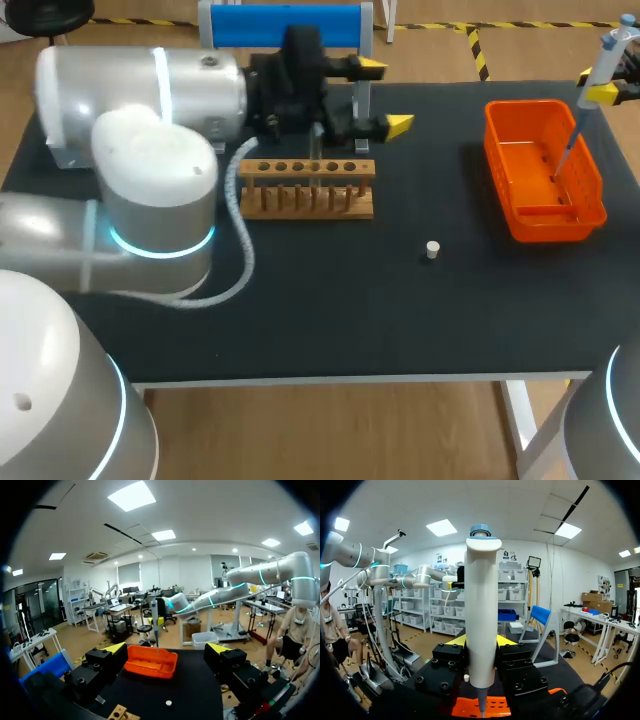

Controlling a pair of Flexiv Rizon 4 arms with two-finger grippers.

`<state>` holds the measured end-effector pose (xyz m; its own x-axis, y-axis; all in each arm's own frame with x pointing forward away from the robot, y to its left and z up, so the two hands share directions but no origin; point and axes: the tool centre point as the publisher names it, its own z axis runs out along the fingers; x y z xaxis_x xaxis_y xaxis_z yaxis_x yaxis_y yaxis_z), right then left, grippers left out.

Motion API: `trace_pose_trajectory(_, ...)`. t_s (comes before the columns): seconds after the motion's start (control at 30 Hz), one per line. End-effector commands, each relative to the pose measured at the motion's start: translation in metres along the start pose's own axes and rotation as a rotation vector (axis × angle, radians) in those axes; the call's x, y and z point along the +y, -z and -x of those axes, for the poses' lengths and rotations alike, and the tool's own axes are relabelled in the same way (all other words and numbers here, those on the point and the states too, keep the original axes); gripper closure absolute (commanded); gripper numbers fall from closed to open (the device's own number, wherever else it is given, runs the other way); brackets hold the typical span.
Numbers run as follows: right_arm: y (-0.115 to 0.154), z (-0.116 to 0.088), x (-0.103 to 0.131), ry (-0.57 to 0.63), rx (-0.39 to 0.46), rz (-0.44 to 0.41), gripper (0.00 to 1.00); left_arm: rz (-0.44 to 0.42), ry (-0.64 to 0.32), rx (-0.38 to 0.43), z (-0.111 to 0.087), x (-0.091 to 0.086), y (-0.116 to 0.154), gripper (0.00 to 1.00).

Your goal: Invert the test tube, pick up the pipette, mount the tip to pipette, aspirate from beaker and dispense into the tube, eject the tip, return the pipette, and cap with the stopper.

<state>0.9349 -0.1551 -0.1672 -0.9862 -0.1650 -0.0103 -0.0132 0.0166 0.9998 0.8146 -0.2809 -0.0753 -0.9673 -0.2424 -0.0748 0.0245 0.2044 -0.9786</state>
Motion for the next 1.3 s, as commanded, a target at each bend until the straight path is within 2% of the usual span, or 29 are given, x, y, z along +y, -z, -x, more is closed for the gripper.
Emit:
trace_pose_trajectory(0.03, 0.003, 0.003, -0.001, 0.001, 0.009, 0.0, 1.0, 0.024, -0.002, 0.01, 0.008, -0.015, -0.086, 0.0)
trace_pose_trajectory(0.37, 0.003, 0.003, -0.001, 0.001, 0.009, 0.0, 1.0, 0.028, -0.014, 0.032, 0.011, -0.038, -0.139, 0.0)
trace_pose_trajectory(1.0, 0.003, 0.003, -0.001, 0.001, 0.009, 0.0, 1.0, 0.006, -0.007, 0.042, 0.015, -0.056, -0.194, 0.0)
trace_pose_trajectory(1.03, 0.003, 0.003, -0.001, 0.001, 0.009, 0.0, 1.0, 0.004, -0.007, 0.043, 0.014, -0.057, -0.196, 0.62)
trace_pose_trajectory(1.07, 0.003, 0.003, -0.001, 0.001, 0.009, 0.0, 1.0, -0.003, -0.012, 0.045, 0.014, -0.058, -0.199, 0.98)
trace_pose_trajectory(1.3, 0.003, 0.003, -0.001, 0.001, 0.009, 0.0, 1.0, -0.003, -0.012, 0.045, 0.014, -0.058, -0.199, 1.0)
